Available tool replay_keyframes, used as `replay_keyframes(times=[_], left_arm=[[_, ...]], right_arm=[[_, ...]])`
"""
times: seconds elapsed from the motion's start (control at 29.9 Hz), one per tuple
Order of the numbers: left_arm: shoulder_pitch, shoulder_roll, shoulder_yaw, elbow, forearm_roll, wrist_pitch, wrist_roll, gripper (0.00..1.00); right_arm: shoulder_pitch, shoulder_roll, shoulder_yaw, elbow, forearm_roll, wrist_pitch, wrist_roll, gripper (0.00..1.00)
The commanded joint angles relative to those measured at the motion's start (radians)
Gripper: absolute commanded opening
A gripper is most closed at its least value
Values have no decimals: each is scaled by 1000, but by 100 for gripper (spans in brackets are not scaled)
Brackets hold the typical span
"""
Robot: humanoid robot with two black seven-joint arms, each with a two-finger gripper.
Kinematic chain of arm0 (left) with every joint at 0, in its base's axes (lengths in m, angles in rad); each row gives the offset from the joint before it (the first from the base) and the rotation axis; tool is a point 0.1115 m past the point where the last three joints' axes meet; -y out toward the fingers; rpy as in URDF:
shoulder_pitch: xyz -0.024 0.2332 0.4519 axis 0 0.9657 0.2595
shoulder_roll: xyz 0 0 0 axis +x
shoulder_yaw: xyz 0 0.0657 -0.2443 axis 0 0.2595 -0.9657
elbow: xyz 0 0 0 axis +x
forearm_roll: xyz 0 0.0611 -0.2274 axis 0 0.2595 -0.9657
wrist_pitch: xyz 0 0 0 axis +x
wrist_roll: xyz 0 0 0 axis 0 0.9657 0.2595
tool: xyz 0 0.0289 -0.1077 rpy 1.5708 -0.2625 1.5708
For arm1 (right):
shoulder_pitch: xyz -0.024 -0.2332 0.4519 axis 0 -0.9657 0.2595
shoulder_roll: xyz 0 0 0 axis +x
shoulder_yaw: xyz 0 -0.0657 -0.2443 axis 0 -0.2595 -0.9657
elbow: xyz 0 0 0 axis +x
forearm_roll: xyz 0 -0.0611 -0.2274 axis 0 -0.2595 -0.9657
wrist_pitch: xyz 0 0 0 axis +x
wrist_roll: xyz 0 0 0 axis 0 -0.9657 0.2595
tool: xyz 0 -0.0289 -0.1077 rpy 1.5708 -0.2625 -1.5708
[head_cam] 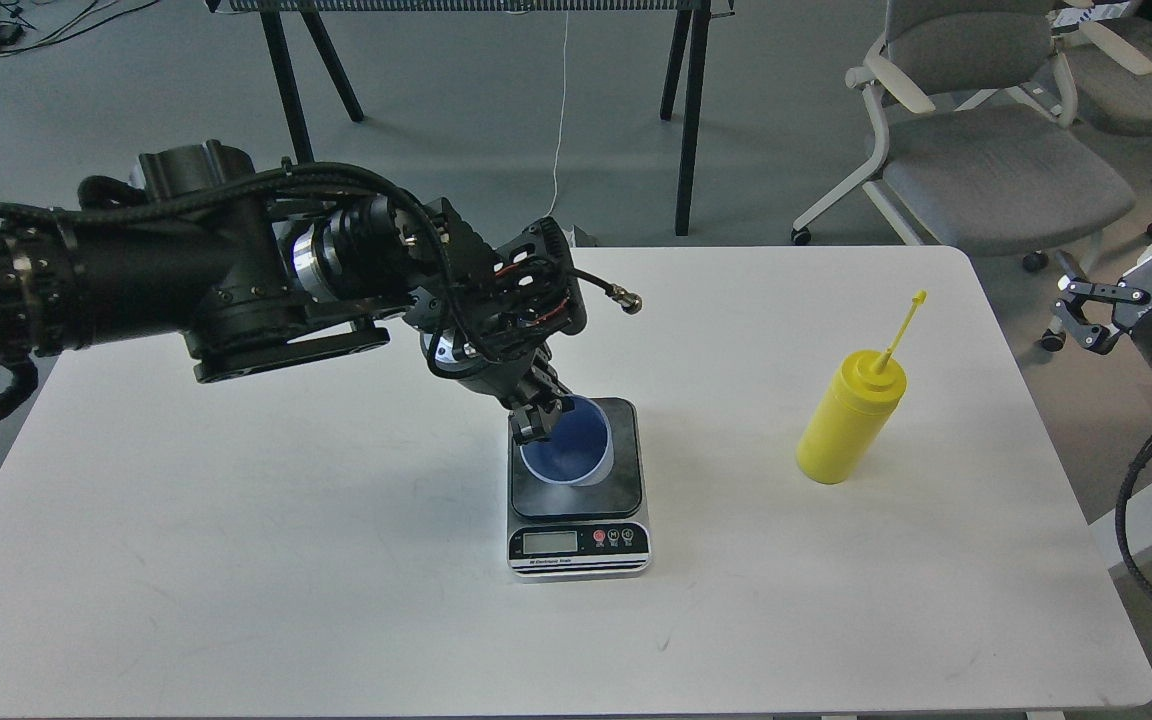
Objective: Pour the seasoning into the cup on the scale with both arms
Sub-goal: 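Lower the blue cup onto the scale and open the left gripper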
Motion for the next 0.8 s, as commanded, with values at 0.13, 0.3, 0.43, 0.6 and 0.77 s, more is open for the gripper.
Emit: replay_keyframes(times=[0.13,0.3,0.43,0.6,0.77], left_arm=[[1,-1,0,8,0,0,0,7],[1,-1,0,8,0,0,0,8],[9,-1,0,8,-1,0,0,9],[13,0,0,8,-1,0,0,10],[9,0,-2,16,-3,0,0,12]], right_arm=[[-17,-1,5,0,0,0,7,99],[-23,-10,5,0,0,0,19,99],[-25,-12,5,0,0,0,19,99],[-26,-12,5,2,0,0,19,99],[-26,-12,5,2,0,0,20,99]])
